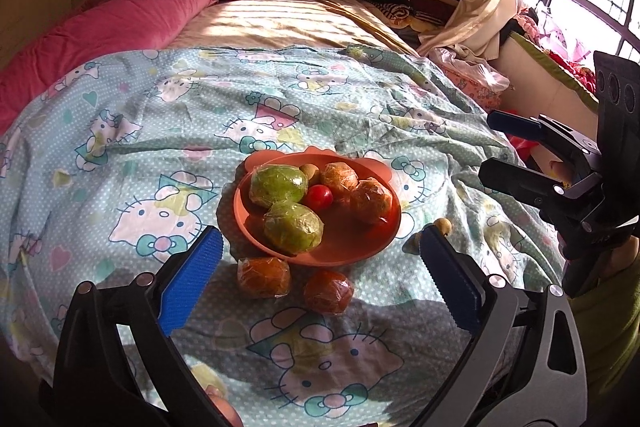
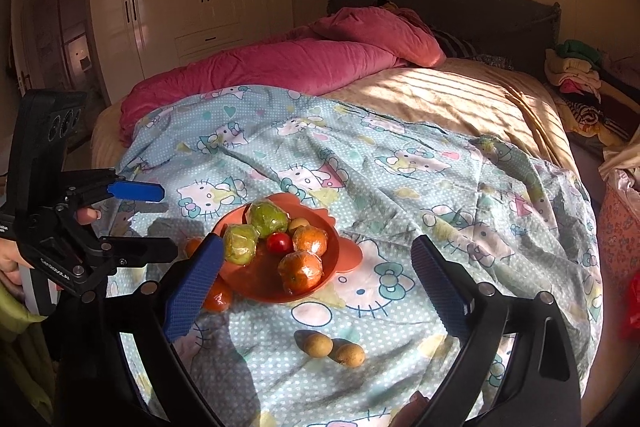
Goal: Organize fruits
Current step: 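Withdraw both open tools away from the plate, then reach the right tool to a small tan fruit while the left tool approaches a bagged orange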
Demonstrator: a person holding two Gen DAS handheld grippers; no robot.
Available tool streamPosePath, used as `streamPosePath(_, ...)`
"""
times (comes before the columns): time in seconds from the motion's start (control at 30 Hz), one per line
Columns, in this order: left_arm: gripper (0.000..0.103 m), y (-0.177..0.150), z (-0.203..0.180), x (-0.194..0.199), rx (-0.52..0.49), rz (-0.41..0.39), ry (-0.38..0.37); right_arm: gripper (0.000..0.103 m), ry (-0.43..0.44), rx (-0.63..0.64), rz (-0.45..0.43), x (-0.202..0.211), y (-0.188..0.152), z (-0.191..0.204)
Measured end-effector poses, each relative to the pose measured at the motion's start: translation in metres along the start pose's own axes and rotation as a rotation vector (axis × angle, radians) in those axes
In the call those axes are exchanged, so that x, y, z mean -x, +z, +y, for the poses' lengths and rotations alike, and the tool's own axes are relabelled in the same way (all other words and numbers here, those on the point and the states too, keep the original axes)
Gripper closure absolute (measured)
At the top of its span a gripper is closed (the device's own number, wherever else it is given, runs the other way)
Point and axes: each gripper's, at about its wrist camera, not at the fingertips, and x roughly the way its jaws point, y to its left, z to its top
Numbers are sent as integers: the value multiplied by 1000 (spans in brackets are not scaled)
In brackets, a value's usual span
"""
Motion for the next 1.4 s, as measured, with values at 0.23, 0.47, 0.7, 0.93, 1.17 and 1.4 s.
streamPosePath(0.23,10,-2,-2,0,0,2,-4,8,-19,12,0,2,-1,4)
streamPosePath(0.47,10,-8,-4,1,2,4,-9,8,-53,7,9,6,-10,5)
streamPosePath(0.7,10,-22,-11,-7,-9,31,-29,8,-65,-14,20,8,-23,4)
streamPosePath(0.93,10,-34,-10,-13,-10,62,-38,8,-92,-35,33,11,-36,2)
streamPosePath(1.17,10,-39,-12,-13,-23,69,-53,8,-120,-48,66,6,-51,2)
streamPosePath(1.4,10,-45,-13,-17,-28,85,-57,8,-130,-68,75,8,-61,0)
